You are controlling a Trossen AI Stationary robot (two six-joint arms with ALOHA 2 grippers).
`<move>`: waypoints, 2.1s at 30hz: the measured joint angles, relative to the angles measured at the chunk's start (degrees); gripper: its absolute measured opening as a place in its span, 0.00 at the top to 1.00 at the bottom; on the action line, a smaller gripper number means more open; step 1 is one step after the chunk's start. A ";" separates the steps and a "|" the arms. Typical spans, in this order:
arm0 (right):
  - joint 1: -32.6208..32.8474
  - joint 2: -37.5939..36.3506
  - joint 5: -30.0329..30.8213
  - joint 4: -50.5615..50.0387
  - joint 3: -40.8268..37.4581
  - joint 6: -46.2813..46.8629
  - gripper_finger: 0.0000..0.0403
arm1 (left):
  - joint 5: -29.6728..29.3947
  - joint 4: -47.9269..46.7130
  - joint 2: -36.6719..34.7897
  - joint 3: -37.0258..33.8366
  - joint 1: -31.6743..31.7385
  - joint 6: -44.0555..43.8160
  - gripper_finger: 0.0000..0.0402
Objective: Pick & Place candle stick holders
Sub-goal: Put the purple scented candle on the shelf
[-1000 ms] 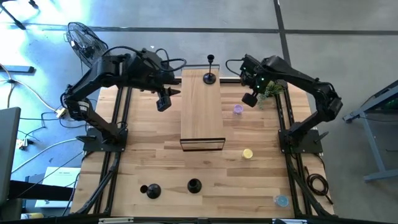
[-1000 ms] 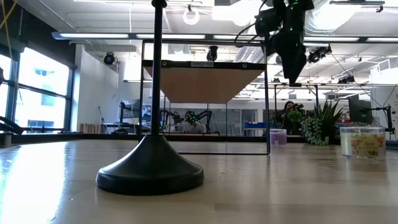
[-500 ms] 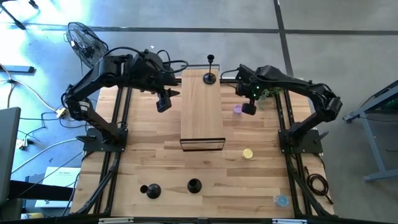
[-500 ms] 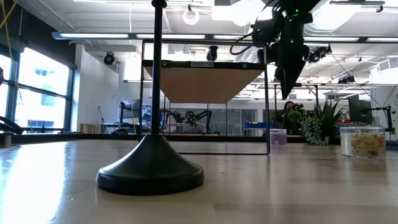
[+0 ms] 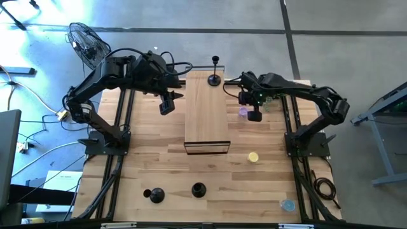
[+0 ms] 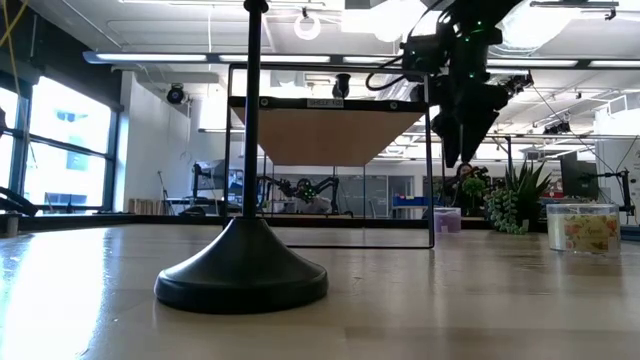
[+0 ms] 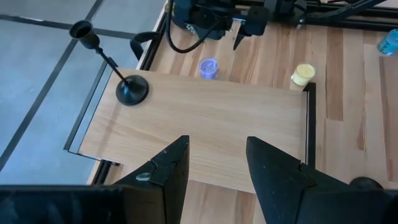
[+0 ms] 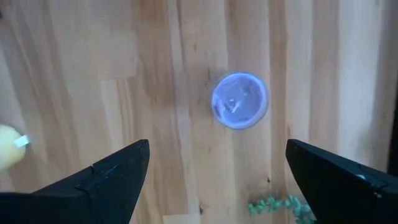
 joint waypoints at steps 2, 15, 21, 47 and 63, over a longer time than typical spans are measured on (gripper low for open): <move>-0.04 0.00 0.00 1.02 0.00 2.27 0.08 | 0.00 -0.09 0.00 0.00 0.00 -0.03 0.61; -0.04 0.00 -0.83 6.07 0.02 16.20 0.08 | -0.09 -0.33 0.00 0.00 0.00 -0.39 0.61; 0.38 0.09 -3.02 5.96 0.02 11.38 0.08 | -0.13 -0.32 0.00 0.00 0.00 -0.39 0.61; 1.97 0.17 2.99 18.15 -11.13 -3.20 0.08 | -0.08 -0.32 0.00 0.00 0.01 1.14 0.61; 1.94 0.17 2.86 22.46 -12.83 -4.62 0.08 | -0.07 -0.32 0.00 0.00 0.00 1.16 0.61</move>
